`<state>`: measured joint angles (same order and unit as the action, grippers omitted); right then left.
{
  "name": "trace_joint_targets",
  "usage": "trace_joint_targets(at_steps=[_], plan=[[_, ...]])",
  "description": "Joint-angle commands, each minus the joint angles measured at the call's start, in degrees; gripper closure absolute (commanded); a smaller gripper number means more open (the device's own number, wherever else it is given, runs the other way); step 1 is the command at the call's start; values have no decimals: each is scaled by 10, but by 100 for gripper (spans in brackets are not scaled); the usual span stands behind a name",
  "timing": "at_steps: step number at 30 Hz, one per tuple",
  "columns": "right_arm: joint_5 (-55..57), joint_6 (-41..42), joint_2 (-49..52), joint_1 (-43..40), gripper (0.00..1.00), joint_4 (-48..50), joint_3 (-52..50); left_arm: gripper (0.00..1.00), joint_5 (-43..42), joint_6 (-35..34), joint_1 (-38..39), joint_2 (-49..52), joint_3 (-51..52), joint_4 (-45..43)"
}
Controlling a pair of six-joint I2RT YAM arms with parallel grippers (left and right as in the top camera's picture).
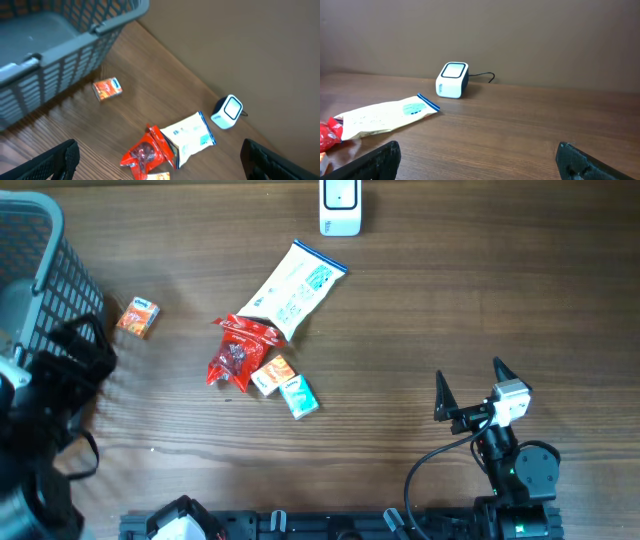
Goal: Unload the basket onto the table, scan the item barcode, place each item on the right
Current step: 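Retract the left gripper back beside the basket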
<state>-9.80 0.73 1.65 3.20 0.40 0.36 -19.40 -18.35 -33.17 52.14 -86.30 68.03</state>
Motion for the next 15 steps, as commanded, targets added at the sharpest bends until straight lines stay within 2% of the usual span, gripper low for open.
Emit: trace_joint_targets(at_steps=[1, 9, 15], plan=[[6, -7, 0, -2, 0, 2, -1, 0, 19, 1, -4, -8, -3, 6], [6, -7, 0, -2, 0, 2, 0, 0, 19, 0, -4, -7, -3, 86], [37, -38, 0, -2, 0, 0, 0, 0, 17, -67, -4, -7, -3, 141]])
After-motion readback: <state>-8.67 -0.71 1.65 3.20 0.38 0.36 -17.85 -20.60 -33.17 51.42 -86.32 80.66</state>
